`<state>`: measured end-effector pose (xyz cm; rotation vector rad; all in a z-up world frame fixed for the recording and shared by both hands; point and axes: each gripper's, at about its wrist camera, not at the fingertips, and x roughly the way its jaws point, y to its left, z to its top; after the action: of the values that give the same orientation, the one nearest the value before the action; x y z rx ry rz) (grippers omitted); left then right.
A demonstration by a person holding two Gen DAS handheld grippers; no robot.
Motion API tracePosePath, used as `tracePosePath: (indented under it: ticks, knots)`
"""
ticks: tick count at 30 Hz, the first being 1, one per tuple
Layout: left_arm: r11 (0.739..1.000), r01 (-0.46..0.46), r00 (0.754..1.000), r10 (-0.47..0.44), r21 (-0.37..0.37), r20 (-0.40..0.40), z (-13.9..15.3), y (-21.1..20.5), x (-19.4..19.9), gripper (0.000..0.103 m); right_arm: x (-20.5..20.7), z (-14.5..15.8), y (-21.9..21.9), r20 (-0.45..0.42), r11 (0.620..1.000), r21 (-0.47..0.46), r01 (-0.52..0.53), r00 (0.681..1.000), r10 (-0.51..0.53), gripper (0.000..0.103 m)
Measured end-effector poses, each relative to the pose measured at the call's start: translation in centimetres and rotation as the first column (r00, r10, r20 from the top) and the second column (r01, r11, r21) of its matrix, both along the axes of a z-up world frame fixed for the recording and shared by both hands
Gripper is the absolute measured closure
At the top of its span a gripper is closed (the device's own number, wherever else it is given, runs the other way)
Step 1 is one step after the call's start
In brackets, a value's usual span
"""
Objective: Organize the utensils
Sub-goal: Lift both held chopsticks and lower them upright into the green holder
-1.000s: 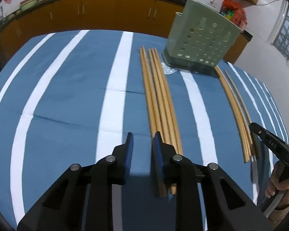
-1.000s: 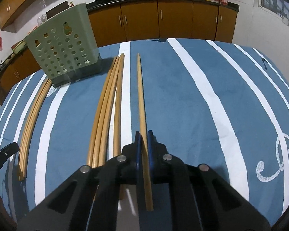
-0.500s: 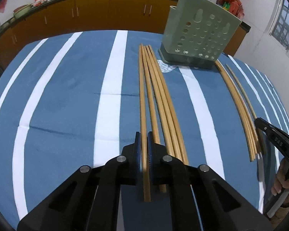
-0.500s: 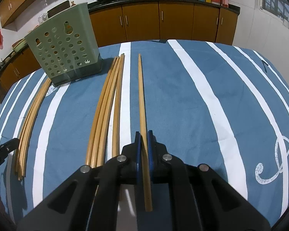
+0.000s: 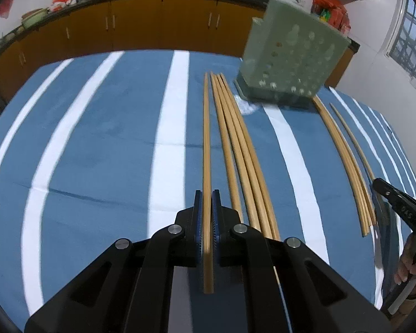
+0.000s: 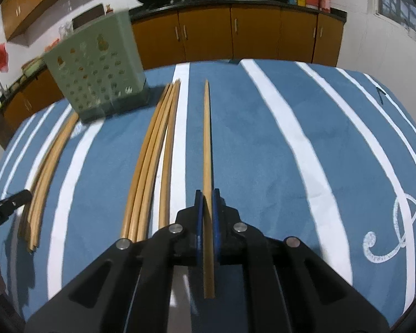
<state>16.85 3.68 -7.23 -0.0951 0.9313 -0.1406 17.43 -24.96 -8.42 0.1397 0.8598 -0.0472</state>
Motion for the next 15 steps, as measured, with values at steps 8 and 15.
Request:
tracePosePath:
  ticks: [8,15]
  knots:
    - [0.999,-0.044,0.989,0.048,-0.027,0.143,4.9,1.7,-0.8,0.096,-1.3,3.8,-1.2,0.112,1.0,0.001,0.022,0.994,-0.022,0.095]
    - [0.996,-0.071,0.966,0.082,-0.054,0.246,8.7,2.7,-1.0,0.096,-2.2,7.7,-1.7,0.239,1.0,-0.004,0.03,0.971,-0.028,0.095]
